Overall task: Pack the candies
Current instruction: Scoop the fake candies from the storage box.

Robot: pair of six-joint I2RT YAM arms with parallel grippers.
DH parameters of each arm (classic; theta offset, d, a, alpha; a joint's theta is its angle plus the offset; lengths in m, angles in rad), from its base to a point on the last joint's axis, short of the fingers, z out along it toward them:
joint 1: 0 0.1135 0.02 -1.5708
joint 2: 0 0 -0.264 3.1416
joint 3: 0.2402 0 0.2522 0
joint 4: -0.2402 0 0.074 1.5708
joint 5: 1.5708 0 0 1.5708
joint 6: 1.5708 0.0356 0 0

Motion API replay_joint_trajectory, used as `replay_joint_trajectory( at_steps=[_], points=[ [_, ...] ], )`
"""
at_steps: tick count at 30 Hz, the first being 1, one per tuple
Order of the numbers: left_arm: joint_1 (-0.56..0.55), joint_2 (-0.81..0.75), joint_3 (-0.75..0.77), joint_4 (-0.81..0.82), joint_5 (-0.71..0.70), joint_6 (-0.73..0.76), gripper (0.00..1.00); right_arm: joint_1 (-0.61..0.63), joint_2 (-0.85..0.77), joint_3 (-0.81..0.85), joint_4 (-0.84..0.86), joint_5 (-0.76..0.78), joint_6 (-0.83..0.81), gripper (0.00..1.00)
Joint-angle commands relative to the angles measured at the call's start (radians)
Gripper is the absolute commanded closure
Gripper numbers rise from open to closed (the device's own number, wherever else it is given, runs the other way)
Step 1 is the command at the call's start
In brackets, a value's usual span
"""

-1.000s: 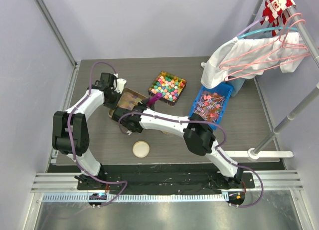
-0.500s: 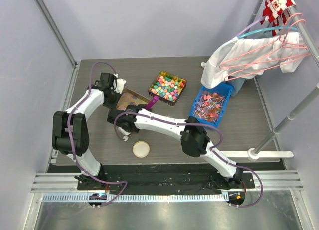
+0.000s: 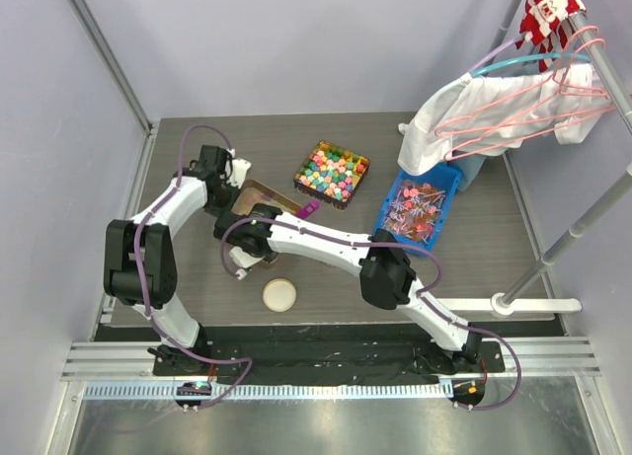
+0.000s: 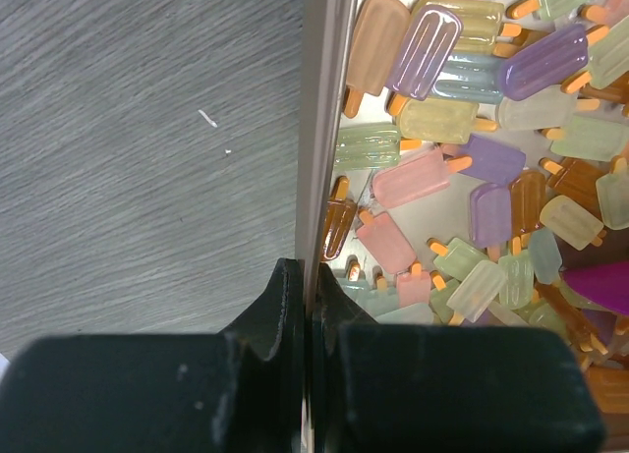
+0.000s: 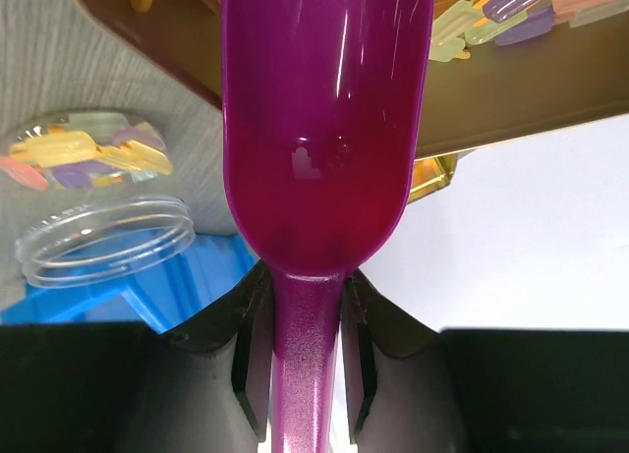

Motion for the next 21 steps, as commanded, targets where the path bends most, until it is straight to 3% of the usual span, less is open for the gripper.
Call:
replay_joint_trajectory(
  at_steps=[1, 11, 15, 21],
  points=[
    [0.005, -0.068, 0.03, 0.096, 0.079, -0.051, 1.0, 0.013, 0.035, 0.019, -0.039, -0.16, 0.087, 0.99],
    [0.007, -0.071, 0.027, 0.101, 0.08, -0.049, 1.0, 0.019, 0.046, 0.036, 0.042, -0.207, 0.193, 0.99],
    [0.008, -0.071, 0.026, 0.104, 0.082, -0.051, 1.0, 0.037, 0.012, -0.051, 0.148, -0.177, 0.207, 0.99],
    [0.011, -0.072, 0.027, 0.104, 0.085, -0.051, 1.0, 0.059, 0.03, -0.016, 0.222, -0.117, 0.242, 0.99]
  ],
)
